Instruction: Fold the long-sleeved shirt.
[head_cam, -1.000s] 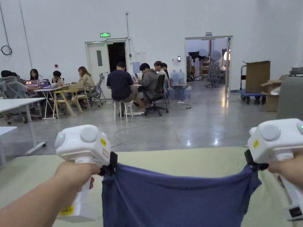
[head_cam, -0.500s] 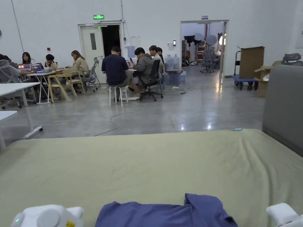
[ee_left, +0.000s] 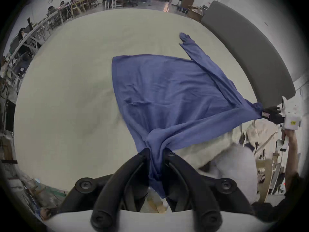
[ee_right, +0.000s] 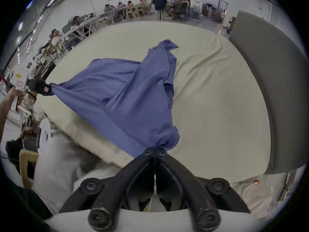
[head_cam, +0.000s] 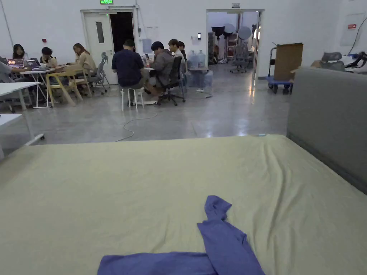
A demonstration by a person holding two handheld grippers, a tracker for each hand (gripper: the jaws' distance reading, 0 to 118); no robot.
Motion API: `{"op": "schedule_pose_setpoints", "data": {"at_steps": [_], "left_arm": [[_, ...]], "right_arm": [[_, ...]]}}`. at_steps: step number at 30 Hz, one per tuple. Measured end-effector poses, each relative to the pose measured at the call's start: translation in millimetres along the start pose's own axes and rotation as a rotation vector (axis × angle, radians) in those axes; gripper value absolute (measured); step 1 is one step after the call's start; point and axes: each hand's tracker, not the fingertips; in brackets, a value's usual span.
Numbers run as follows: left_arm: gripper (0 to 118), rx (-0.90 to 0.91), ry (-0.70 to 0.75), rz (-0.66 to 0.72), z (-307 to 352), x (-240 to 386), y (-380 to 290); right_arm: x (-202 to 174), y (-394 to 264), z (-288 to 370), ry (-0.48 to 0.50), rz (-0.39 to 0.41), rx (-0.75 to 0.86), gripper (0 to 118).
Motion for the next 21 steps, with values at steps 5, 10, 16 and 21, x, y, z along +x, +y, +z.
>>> {"op": "schedule_pose_setpoints", "data": {"at_steps": [5,10,16,21], "left_arm": [[10,-0.051,-0.021,0.017,-30.5,2.5,-43.9],[10,-0.097,0.012,0.045,-74.5,-7.4,-66.4],[10,-0.106,-0.01,0.126,-105.8,-29.5,-66.9],[11,-0.115,-0.026,0.15,-96.7,-17.5,-66.5]], "right_arm": [[2.9,-34.2,-42.6,-0.003,-0.033,-0.097,0],[4.7,-43.3,-81.9,-0.035,-0.011,-0.163,0],[2.8,-41.1,-91.9,-0.029,-0.02,-0.195,0],[12.9,-33.5,-102.3,-0.014,-0.035,-0.213,0]]}}
